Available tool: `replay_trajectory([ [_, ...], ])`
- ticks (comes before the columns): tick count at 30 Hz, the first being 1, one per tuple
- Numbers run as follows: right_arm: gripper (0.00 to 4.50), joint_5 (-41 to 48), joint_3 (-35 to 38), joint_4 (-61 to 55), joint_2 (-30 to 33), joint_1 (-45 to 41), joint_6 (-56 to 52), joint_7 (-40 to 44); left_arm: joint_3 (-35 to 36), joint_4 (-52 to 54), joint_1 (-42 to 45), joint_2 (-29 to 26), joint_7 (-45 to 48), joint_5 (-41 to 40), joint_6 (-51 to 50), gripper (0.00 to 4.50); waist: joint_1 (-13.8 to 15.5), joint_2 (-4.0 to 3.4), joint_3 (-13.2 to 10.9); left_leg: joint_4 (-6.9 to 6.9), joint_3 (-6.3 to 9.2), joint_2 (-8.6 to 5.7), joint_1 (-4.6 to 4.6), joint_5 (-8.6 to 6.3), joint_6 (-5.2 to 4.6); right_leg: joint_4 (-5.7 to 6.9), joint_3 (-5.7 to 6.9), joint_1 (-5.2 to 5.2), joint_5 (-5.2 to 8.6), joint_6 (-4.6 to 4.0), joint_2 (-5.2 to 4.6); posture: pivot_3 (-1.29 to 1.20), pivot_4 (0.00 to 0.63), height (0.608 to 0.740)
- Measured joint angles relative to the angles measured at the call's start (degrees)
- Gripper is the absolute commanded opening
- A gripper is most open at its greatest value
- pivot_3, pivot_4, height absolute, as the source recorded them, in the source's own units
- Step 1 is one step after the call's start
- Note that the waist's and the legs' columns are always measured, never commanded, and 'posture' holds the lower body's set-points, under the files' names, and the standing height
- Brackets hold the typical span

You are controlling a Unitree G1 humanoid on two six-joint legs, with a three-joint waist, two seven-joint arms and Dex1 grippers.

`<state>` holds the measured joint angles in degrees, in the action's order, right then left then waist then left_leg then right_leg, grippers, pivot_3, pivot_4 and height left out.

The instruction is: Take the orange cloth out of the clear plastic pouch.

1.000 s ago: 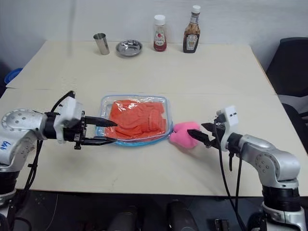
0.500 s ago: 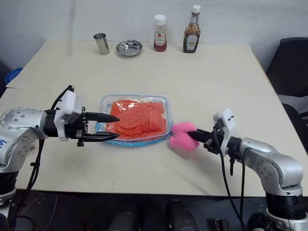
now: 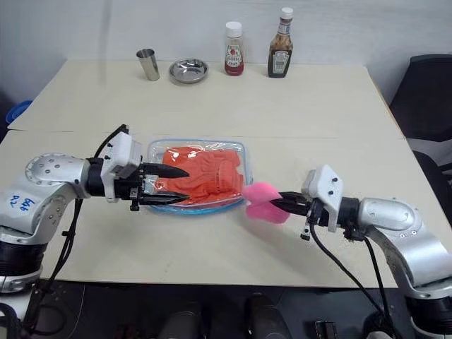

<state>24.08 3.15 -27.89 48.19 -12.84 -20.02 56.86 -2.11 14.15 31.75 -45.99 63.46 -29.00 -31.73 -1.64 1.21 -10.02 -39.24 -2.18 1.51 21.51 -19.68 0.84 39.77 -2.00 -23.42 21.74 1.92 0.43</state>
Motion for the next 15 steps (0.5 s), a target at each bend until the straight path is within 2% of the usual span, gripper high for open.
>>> replay_trajectory([
  [4,0.01,-6.13,-3.33,0.55,0.90,-1.55,10.09,3.51,-3.32,-1.44,1.86,1.84,0.98,1.53,1.03,2.55,0.04,0.00,0.00,0.00,0.00,0.00,0.00,0.00,0.00,-0.02,0.00,0.00,0.00,0.00,0.00,0.00,0.150,0.740],
  [7,0.01,-8.70,-5.76,0.85,0.90,-1.40,11.62,4.09,-6.27,-2.35,3.35,4.21,1.54,3.36,2.44,2.55,0.10,0.01,0.01,-0.04,0.00,0.00,0.01,0.00,0.00,0.00,0.00,0.02,0.00,0.00,-0.01,0.00,0.150,0.740],
  [11,0.01,-9.92,-6.73,1.35,0.23,1.61,4.31,-0.11,-8.53,-4.35,4.62,5.70,2.27,5.97,5.01,2.55,0.05,0.02,0.01,-0.06,0.00,0.02,0.01,0.01,0.01,0.11,0.00,0.00,0.00,0.00,-0.02,0.00,0.150,0.740],
  [15,0.01,-4.78,-2.11,-0.03,-0.39,4.49,-7.74,-4.46,-8.11,-4.87,4.98,5.44,2.66,6.49,5.66,2.55,-0.09,0.01,0.01,-0.05,0.00,0.03,-0.02,0.02,0.03,0.12,-0.01,-0.01,0.00,0.00,-0.01,0.00,0.150,0.740],
])
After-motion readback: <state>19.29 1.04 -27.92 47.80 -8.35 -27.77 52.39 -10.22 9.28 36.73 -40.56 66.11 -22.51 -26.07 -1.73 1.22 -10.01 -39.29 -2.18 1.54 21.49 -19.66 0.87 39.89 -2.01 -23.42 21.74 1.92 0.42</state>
